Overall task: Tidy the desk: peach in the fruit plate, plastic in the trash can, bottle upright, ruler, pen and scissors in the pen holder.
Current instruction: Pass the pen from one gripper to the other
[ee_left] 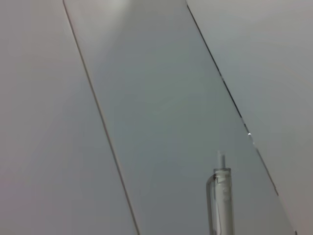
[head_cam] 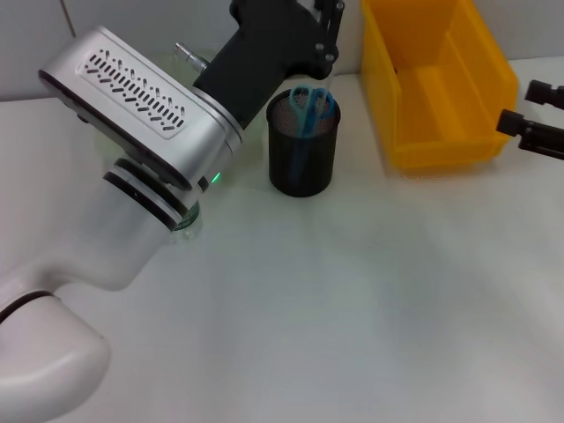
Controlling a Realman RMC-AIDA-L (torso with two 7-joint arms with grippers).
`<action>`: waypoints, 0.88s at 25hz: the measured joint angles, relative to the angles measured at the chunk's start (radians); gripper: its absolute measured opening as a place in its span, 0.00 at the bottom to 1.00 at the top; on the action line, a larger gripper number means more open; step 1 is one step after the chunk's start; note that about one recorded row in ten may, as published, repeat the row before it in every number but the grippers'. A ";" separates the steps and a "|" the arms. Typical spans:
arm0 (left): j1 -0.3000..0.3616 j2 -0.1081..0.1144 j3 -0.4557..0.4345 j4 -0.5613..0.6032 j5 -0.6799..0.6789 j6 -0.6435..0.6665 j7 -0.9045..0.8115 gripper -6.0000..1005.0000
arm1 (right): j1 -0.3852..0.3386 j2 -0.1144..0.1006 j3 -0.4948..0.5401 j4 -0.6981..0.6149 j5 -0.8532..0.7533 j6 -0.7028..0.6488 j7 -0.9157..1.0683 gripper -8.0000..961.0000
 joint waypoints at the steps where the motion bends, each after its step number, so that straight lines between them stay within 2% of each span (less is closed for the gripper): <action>1: 0.002 0.000 0.004 0.000 -0.008 0.004 0.000 0.17 | -0.001 0.004 0.000 -0.002 0.016 -0.005 -0.011 0.84; 6: 0.014 0.000 0.039 -0.013 -0.035 0.008 0.000 0.17 | -0.010 0.013 -0.002 0.031 0.165 -0.104 -0.083 0.84; 11: 0.022 0.001 0.046 -0.030 -0.039 0.006 0.001 0.17 | 0.004 0.019 -0.003 0.174 0.306 -0.179 -0.203 0.84; 14: 0.023 0.001 0.068 -0.036 -0.036 0.008 0.001 0.17 | 0.028 0.021 -0.005 0.248 0.320 -0.180 -0.230 0.84; 22: 0.020 0.001 0.100 -0.050 -0.030 0.008 0.002 0.18 | 0.089 0.044 -0.003 0.412 0.321 -0.162 -0.327 0.84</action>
